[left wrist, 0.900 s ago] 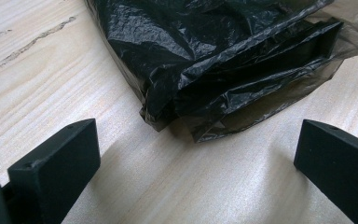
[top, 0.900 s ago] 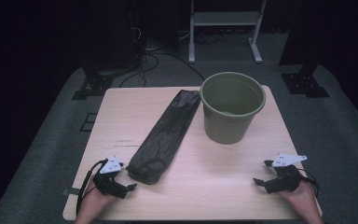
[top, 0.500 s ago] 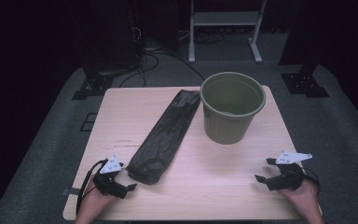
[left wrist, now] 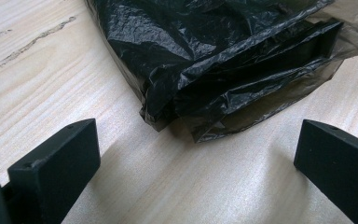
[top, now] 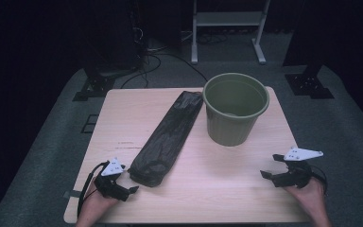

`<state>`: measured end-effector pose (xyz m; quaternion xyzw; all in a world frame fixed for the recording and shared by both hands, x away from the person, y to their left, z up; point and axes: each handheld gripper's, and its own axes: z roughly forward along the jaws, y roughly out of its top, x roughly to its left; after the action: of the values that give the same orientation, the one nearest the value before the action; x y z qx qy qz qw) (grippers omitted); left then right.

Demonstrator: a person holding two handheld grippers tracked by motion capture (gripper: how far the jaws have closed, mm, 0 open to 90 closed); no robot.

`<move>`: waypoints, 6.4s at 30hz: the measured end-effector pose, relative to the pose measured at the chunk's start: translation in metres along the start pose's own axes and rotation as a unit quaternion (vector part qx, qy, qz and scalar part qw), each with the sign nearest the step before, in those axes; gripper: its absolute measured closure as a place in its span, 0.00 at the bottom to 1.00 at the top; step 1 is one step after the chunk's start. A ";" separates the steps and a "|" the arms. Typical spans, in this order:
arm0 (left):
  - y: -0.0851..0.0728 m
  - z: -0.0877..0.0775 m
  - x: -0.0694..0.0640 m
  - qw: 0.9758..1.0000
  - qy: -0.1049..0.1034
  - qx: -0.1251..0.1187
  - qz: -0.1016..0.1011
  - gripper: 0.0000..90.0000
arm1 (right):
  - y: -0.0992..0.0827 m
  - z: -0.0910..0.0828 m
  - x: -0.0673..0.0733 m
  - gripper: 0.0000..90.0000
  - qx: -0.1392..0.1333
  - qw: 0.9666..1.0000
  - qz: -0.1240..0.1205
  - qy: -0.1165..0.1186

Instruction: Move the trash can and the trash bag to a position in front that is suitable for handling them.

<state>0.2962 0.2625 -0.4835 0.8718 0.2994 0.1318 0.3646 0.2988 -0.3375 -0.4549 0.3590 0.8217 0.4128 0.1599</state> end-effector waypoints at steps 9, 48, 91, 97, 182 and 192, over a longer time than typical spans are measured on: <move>0.000 0.000 0.000 1.000 0.000 0.000 0.000 0.00 | 0.012 -0.009 -0.005 0.14 -0.010 1.000 0.008 -0.002; 0.000 0.000 0.000 1.000 -0.001 0.000 0.000 0.00 | 0.084 -0.026 -0.014 0.14 -0.034 0.999 0.020 0.008; 0.000 -0.001 0.000 1.000 -0.003 0.001 0.004 0.00 | 0.167 -0.034 -0.048 0.14 -0.029 0.998 0.046 -0.017; 0.000 -0.001 0.000 1.000 -0.003 0.000 0.004 0.00 | 0.177 -0.027 -0.058 0.14 -0.022 0.998 0.052 -0.031; -0.001 -0.001 0.000 1.000 -0.003 0.000 0.004 0.00 | 0.225 0.044 -0.018 0.88 0.046 0.996 -0.017 0.075; 0.000 -0.001 -0.001 1.000 -0.005 0.000 0.004 0.00 | 0.239 0.062 0.009 0.88 0.051 0.993 -0.042 0.093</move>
<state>0.2952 0.2626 -0.4833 0.8736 0.2942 0.1290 0.3656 0.4364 -0.1998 -0.3032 0.2921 0.8674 0.3946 0.0809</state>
